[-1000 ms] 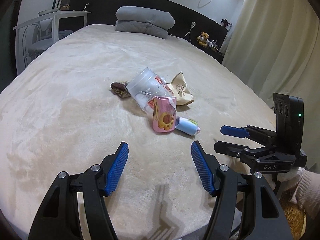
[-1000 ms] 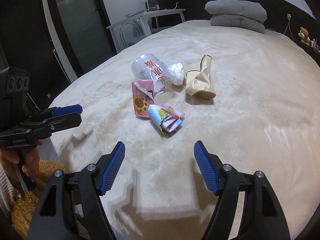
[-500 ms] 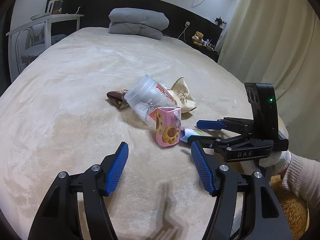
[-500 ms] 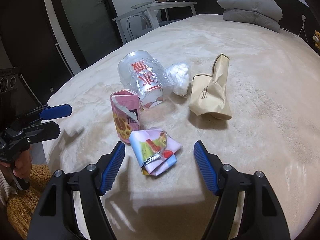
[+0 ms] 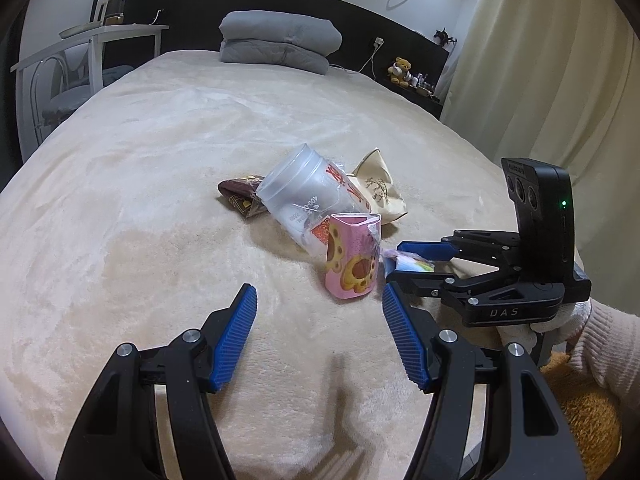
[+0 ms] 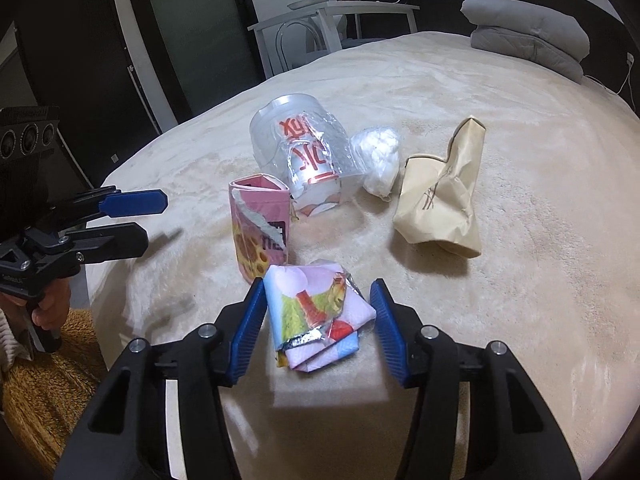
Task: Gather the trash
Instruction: 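Grasp the pink snack box with the left tool while the right tool grasps the crumpled wrapper, then carry the pink box and crumpled wrapper with both tools down to the trash bag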
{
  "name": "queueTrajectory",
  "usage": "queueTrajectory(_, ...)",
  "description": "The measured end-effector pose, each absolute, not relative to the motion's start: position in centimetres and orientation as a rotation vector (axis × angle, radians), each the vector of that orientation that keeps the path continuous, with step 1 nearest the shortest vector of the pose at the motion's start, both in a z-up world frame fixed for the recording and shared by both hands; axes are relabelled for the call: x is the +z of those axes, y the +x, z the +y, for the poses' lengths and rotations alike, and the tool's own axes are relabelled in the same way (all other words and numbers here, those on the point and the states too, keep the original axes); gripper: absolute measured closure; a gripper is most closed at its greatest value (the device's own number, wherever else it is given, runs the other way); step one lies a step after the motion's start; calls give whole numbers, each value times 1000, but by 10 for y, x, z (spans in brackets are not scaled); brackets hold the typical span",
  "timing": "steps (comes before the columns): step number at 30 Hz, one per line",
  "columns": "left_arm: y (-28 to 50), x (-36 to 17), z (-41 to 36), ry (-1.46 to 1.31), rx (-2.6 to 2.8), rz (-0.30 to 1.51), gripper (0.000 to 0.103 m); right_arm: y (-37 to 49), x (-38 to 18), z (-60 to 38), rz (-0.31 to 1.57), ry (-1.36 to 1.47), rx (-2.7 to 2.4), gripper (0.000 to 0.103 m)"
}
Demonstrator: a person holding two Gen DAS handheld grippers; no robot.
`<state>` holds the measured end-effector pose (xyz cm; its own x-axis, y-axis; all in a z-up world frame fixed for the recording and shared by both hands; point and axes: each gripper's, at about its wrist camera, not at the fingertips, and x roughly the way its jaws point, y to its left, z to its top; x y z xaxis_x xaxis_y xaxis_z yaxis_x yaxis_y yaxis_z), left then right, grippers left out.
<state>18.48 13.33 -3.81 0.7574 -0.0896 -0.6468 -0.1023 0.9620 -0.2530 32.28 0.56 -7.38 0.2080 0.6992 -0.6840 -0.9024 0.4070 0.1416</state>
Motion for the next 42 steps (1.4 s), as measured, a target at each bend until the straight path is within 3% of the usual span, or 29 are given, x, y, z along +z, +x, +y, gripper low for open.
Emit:
queueTrajectory(27, 266, -62, 89, -281, 152, 816, 40, 305, -32, -97, 693, -146, 969, 50)
queueTrajectory(30, 271, -67, 90, -278, 196, 840, 62, 304, -31, -99, 688, -149, 968, 50)
queueTrajectory(42, 260, -62, 88, -277, 191, 807, 63, 300, -28, -106, 677, -152, 944, 50)
